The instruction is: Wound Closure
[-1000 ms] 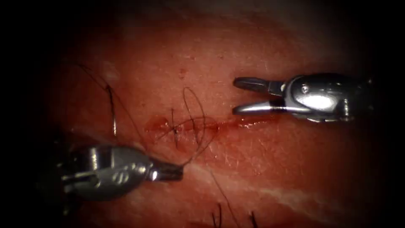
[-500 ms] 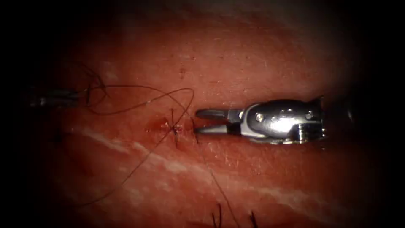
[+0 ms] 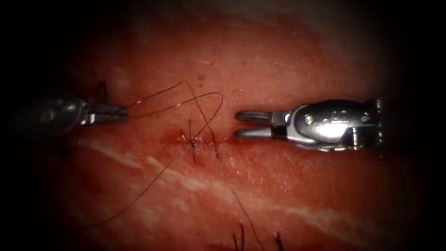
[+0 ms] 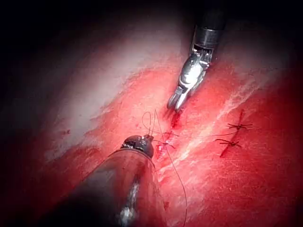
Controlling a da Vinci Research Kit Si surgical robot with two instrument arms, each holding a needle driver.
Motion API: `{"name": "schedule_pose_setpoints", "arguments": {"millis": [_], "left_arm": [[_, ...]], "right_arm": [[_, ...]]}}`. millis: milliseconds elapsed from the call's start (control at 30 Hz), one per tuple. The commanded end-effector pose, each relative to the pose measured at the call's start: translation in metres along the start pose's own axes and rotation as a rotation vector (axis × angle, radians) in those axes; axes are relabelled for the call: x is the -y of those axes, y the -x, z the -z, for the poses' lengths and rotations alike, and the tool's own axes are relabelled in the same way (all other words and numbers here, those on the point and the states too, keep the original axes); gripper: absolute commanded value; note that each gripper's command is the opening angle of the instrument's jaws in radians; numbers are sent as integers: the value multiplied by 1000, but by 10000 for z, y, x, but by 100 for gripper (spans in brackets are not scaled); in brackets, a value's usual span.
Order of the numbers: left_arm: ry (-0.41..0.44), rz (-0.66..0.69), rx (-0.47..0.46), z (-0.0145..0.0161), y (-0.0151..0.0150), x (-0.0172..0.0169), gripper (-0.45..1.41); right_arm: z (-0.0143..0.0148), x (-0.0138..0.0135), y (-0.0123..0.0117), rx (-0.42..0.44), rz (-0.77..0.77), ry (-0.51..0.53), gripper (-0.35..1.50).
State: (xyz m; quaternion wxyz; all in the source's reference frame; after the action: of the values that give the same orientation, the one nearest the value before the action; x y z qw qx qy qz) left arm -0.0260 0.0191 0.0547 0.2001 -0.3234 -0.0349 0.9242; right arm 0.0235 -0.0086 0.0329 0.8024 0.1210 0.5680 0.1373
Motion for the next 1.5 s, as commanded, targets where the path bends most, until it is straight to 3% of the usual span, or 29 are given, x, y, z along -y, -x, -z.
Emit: {"name": "schedule_pose_setpoints", "arguments": {"millis": [33,67,133,200,367,433,567,767,967,1133,1267,1300,1367,1500], "left_arm": [[7,-1,0,-10,2,-3,-45],[10,-1,-2,-11,2,-3,-45],[9,-1,-2,-12,1,-3,-45],[12,-1,-3,-11,1,-3,-45],[12,-1,-3,-11,2,-4,-45],[12,-1,-3,-11,1,-4,-45],[14,0,-5,-10,0,-4,-45],[18,3,-5,-9,-2,1,-45],[18,9,-3,-14,-5,10,-45],[23,18,-6,-18,-17,8,-45],[31,25,-8,-16,-26,14,-45],[36,27,-6,-15,-28,19,-45],[34,31,-10,-16,-28,26,-45],[33,30,-10,-21,-24,30,-45]], "right_arm": [[-10,4,4,-8,-6,8,8],[-19,2,0,-6,1,41,39],[-36,1,-2,-3,17,55,54],[-51,1,-4,0,33,68,62],[-61,-3,-5,12,60,74,62],[-65,-2,-3,31,63,66,49],[-71,3,5,92,74,33,-35],[-78,24,17,167,77,-4,-35],[-93,68,-12,103,56,14,-35],[-150,107,-32,61,59,-6,-35],[-210,132,-28,37,36,-58,-35],[-242,147,-23,43,41,-75,-35],[-272,164,-19,37,30,-112,-35],[-303,194,-26,21,42,-169,-35]]}}
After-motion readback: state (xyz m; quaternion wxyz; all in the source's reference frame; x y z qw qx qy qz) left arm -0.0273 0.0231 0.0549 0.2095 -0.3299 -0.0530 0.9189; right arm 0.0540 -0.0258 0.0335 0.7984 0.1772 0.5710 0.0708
